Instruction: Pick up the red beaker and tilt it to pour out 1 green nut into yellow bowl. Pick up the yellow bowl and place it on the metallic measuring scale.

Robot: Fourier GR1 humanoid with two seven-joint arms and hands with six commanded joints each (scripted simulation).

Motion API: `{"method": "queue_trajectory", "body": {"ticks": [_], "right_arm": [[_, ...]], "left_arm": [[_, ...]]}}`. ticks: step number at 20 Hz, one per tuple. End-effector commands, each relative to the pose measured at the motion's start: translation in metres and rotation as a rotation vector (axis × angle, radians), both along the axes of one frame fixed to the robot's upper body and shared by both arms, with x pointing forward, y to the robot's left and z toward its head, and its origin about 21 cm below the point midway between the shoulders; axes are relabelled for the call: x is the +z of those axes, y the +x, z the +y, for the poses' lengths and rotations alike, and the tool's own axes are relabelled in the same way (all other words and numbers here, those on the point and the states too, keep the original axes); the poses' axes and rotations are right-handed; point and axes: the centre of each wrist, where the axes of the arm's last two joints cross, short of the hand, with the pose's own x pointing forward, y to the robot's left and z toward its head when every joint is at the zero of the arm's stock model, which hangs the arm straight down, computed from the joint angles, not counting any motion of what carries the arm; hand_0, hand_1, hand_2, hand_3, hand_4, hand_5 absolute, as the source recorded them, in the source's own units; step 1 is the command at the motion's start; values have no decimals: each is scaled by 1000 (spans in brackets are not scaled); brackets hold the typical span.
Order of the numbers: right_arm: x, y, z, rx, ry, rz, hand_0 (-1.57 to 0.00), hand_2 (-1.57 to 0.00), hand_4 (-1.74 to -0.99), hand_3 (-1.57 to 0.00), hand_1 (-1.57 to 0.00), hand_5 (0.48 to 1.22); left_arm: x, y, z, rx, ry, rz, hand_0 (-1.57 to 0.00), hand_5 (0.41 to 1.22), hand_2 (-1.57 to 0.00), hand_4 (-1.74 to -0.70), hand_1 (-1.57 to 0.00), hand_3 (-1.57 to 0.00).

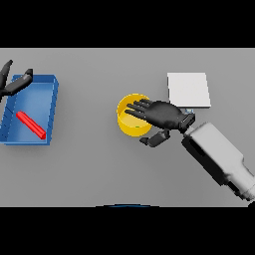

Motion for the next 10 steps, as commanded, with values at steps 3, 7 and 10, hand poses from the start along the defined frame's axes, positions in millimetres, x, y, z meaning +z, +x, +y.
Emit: {"method": "queue_trajectory", "body": {"ticks": [3, 7, 10], "right_arm": [[-2, 7, 13, 26, -82, 31, 1, 1, -1162, 1, 1, 667], [-7, 17, 20, 26, -167, 60, 1, 1, -1177, 1, 1, 673], [-12, 22, 20, 26, -201, 77, 1, 1, -1186, -8, 1, 684]], "left_arm": [[-1, 1, 1, 1, 1, -7, 1, 700, 1, -806, 1, 1], [-1, 2, 1, -7, 13, -4, 1, 706, 1, -801, 1, 1], [0, 0, 1, -9, 18, 1, 1, 704, 1, -797, 1, 1]]}}
